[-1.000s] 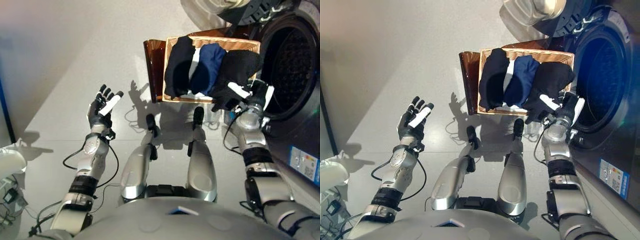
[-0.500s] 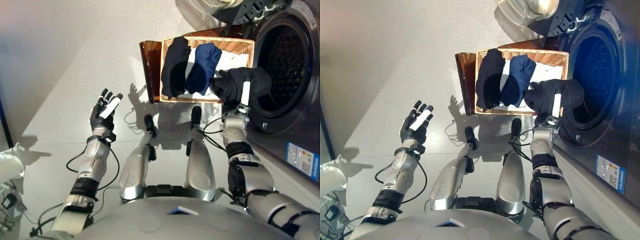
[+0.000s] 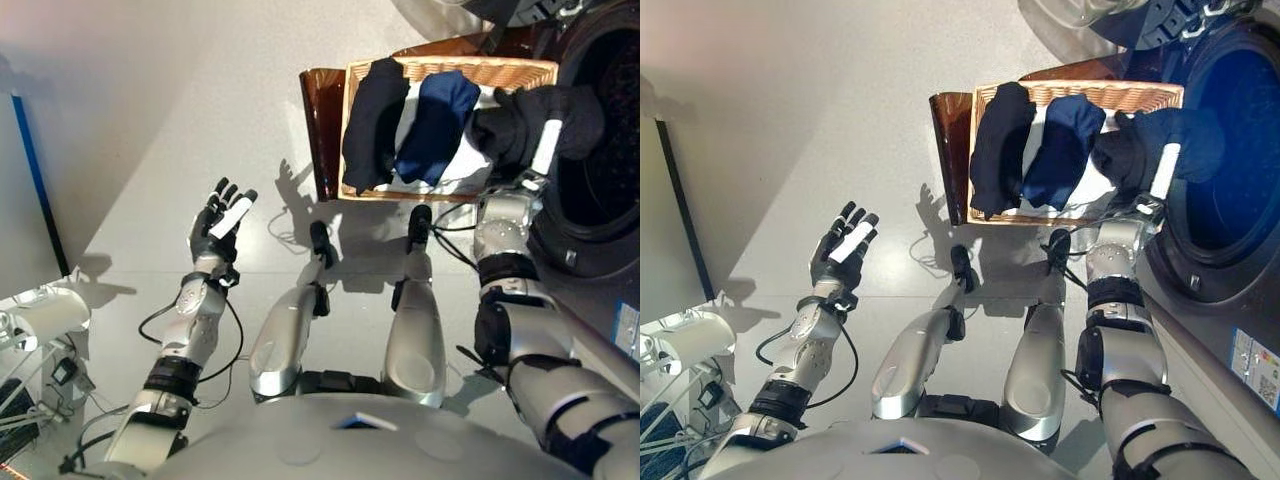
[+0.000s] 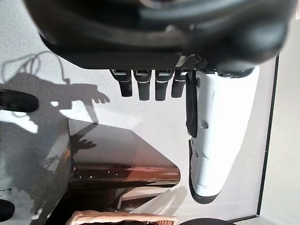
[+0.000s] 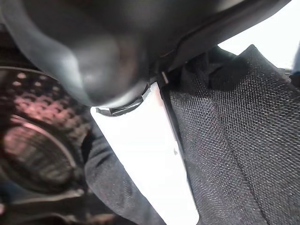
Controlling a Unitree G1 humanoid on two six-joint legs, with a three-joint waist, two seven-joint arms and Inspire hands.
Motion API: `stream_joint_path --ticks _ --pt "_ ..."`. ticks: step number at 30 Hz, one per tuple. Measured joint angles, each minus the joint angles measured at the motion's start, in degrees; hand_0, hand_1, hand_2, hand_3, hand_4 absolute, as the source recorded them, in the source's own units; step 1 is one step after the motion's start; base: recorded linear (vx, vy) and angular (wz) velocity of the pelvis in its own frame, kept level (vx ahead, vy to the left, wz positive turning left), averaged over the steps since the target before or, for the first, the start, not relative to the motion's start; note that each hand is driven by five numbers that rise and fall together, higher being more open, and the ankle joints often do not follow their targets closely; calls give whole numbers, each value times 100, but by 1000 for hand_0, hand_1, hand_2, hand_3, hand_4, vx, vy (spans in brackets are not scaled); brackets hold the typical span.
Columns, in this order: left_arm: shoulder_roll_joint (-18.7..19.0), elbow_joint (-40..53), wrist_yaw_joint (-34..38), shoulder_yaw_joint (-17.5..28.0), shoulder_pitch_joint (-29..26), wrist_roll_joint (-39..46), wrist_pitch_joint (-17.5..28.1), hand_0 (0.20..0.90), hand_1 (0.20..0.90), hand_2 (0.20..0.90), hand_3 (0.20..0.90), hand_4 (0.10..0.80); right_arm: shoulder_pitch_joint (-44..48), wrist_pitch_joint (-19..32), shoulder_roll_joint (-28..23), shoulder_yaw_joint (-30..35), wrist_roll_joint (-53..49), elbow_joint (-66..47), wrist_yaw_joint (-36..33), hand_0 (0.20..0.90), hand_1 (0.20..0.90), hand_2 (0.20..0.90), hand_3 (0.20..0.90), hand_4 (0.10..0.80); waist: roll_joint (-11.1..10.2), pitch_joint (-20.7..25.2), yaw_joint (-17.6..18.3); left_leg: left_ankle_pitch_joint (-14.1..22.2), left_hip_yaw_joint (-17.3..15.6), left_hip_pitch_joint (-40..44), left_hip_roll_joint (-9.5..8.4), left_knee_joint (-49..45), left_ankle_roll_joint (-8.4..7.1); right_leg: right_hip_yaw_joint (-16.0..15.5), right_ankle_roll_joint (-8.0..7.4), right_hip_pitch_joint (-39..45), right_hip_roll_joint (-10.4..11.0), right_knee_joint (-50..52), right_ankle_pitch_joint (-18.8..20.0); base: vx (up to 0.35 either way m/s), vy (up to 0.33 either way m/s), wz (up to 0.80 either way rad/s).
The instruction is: Pick up the clothes and place them into the washing machine
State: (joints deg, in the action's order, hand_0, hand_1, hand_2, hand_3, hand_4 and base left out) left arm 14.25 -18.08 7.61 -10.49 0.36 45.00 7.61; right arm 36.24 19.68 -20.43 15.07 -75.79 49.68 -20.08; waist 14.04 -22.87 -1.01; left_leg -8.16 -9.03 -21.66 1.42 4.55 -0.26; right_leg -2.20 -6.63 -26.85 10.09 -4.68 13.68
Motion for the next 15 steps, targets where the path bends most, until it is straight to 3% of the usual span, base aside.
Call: stream_joint_path --ticks 8,15 --pt "10 2 31 15 -3 78 30 900 900 900 900 800 329 171 -281 351 -4 55 -399 200 200 200 200 300 144 -10 -2 5 -3 -135 -39 1 7 68 -36 -170 29 1 20 16 0 -1" --pt "21 17 38 16 -12 77 36 900 900 900 900 800 713 165 -830 352 220 124 -659 200 200 200 200 300 279 -8 -13 7 8 -153 -62 1 6 72 -46 -189 55 0 13 22 2 0"
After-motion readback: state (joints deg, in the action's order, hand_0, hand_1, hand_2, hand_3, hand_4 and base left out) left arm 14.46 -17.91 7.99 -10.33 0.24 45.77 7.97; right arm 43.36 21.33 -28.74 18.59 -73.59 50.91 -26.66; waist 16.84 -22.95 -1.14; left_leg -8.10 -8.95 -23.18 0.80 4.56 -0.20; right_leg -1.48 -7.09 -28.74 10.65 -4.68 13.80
